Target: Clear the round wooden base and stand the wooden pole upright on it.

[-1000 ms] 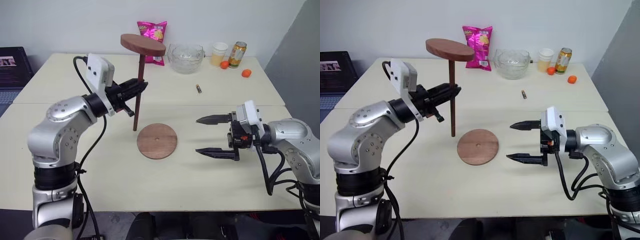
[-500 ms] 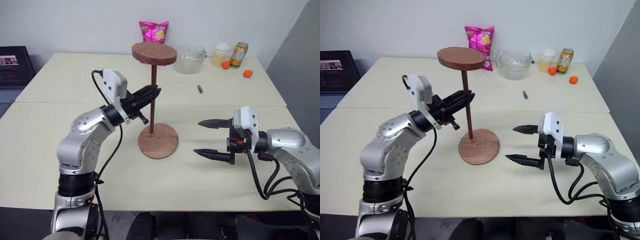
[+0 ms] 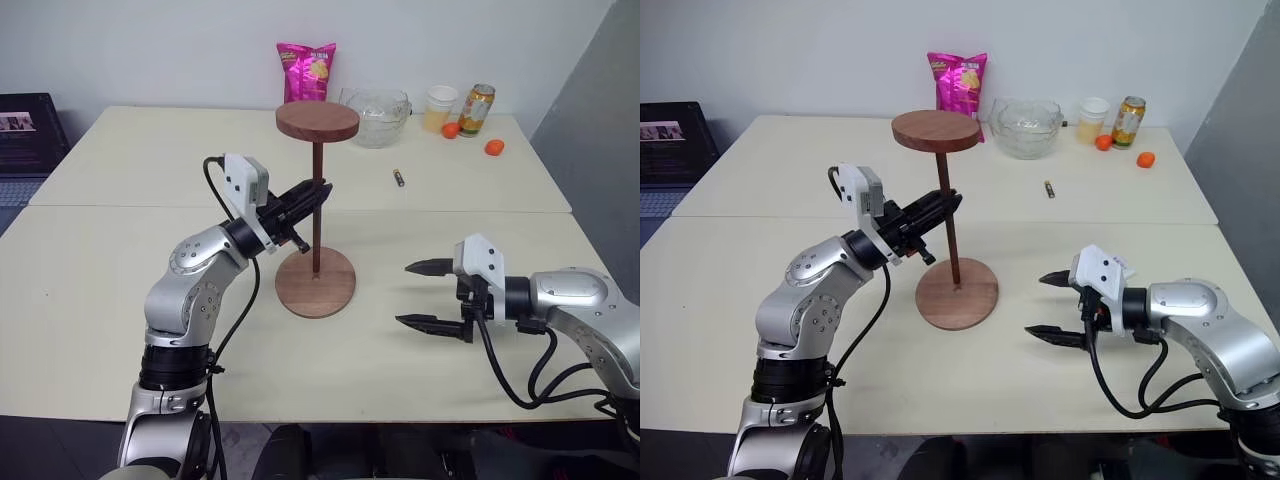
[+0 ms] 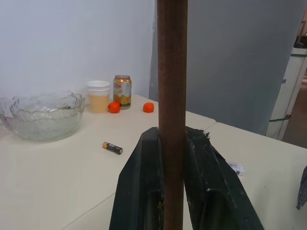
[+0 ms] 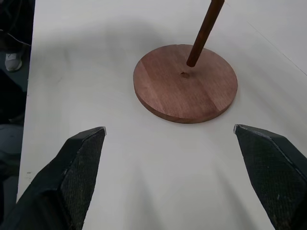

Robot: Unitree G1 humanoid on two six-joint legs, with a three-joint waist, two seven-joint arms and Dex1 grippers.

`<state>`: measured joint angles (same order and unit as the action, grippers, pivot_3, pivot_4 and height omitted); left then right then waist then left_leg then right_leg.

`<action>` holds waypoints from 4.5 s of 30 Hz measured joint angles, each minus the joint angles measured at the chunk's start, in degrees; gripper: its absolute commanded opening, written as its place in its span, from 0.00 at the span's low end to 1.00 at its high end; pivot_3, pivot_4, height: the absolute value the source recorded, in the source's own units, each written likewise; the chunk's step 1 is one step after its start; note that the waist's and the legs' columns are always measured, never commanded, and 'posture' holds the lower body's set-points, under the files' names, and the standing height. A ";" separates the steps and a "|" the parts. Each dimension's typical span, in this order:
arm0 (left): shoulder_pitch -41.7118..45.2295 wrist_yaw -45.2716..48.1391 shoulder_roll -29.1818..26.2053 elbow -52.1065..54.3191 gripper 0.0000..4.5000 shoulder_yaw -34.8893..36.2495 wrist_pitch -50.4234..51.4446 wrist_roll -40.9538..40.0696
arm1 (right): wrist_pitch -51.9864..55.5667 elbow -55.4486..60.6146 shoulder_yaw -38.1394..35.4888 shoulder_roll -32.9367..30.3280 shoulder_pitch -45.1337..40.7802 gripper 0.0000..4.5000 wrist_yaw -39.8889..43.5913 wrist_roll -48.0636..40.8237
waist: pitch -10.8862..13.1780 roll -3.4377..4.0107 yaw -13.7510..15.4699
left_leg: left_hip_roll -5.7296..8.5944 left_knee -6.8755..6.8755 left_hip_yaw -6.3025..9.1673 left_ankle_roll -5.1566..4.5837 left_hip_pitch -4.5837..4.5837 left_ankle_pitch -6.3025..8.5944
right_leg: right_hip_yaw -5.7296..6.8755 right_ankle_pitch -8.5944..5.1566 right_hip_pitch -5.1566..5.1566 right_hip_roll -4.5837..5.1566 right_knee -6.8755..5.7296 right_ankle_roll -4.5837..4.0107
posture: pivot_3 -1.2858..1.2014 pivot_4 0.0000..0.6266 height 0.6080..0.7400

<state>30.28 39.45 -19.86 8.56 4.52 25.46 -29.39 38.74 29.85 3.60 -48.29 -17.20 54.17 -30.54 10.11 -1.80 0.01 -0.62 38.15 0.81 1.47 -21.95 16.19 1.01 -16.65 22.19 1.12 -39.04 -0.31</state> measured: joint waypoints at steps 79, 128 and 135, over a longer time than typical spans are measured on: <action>-5.27 1.23 -2.04 -2.42 0.05 -4.07 -9.76 3.92 | 5.45 3.75 -0.34 3.65 -3.34 1.00 -0.75 -5.58 | -0.36 0.04 -0.16 | -0.02 -0.04 0.01 -0.02 0.24 0.01 | -0.01 0.00 -0.17 -0.03 -0.02 0.00 | 0.52 0.24 1.00; -8.14 3.40 -7.41 -4.67 0.05 -5.05 -13.11 3.40 | 5.37 5.88 -0.81 3.79 -2.35 1.00 -4.20 -9.01 | -1.27 0.55 -0.63 | -0.06 -0.34 -0.02 -0.12 1.15 0.08 | -0.10 -0.23 -0.92 -0.10 0.11 0.38 | 0.52 0.24 1.00; -10.00 3.67 -9.24 -13.80 0.39 -5.15 -12.49 7.29 | 5.27 5.89 -1.19 4.52 -3.02 1.00 -4.23 -9.15 | -0.93 0.53 -1.22 | -0.06 -0.41 -0.07 -0.12 0.99 0.08 | -0.15 -0.24 -0.71 -0.11 0.11 0.39 | 0.52 0.24 1.00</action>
<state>20.28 43.11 -29.10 -5.25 -0.63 12.98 -22.10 44.01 35.73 2.41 -43.77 -20.21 49.94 -39.69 9.18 -1.27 -1.21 -0.69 37.73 0.74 1.35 -20.95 16.27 0.86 -16.89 21.48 1.01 -38.92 0.08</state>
